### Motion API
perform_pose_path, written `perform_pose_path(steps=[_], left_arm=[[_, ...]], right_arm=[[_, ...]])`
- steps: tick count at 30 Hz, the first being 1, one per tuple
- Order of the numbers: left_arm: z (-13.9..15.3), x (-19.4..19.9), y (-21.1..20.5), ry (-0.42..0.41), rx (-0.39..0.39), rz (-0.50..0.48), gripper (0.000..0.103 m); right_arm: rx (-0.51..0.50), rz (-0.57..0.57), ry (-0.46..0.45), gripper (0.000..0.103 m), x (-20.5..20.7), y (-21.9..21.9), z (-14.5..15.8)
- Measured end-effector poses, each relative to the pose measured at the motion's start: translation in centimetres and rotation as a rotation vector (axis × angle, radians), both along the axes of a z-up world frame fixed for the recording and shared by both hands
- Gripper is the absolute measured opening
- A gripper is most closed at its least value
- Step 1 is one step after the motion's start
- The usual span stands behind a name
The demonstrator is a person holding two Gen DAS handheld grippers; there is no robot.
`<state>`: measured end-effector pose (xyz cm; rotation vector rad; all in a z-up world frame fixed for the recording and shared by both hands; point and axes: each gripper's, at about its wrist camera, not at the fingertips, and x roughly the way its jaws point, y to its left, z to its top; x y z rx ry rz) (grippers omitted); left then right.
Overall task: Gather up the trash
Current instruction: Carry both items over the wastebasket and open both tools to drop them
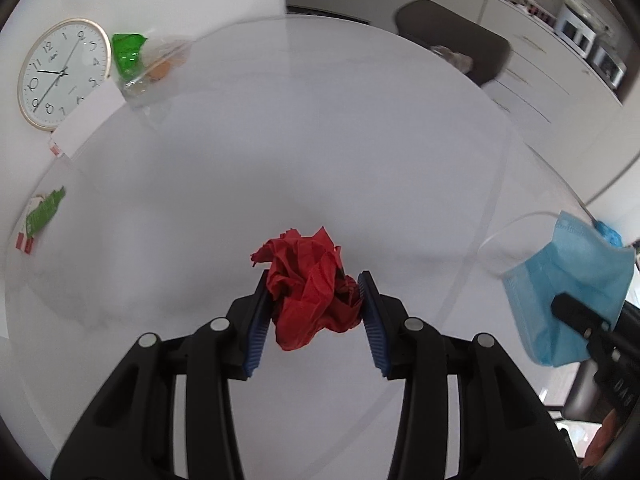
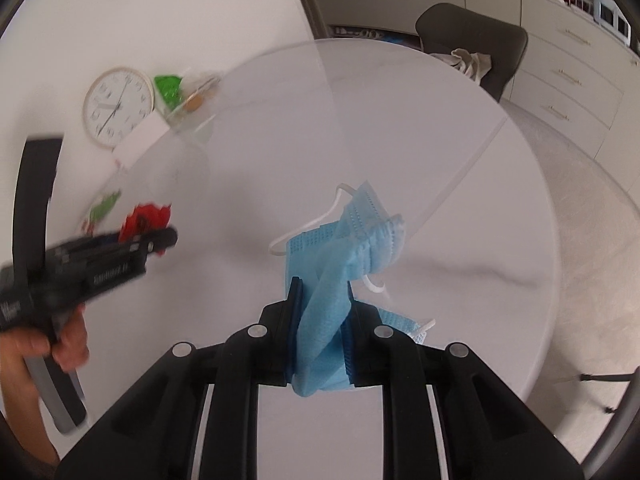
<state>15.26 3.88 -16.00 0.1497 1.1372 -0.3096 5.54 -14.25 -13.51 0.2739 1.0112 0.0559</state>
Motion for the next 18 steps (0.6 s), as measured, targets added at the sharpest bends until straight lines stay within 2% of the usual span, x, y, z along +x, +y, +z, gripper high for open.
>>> perform_pose_path(steps=[3, 5, 13, 18], left_arm=[[0.6, -3.5, -2.3, 0.01, -0.004, -0.035, 0.042], [0.9, -5.5, -3.9, 0.018, -0.006, -0.06, 0.042], [1.5, -13.8, -10.1, 0.062, -0.024, -0.183, 0.042], [0.9, -17.6, -13.7, 0.075, 0.004, -0.275, 0.042]], right_arm=[[-0.059, 0.029, 0.0, 0.019, -4.0, -1.1, 0.5], [-0.053, 0.031, 0.001, 0.019, -6.6, -2.3, 0.6], [-0.014, -0.054, 0.007, 0.019, -15.4, -7.4, -0.1], [-0.053, -0.099, 0.024, 0.019, -19.6, -10.0, -0.9]])
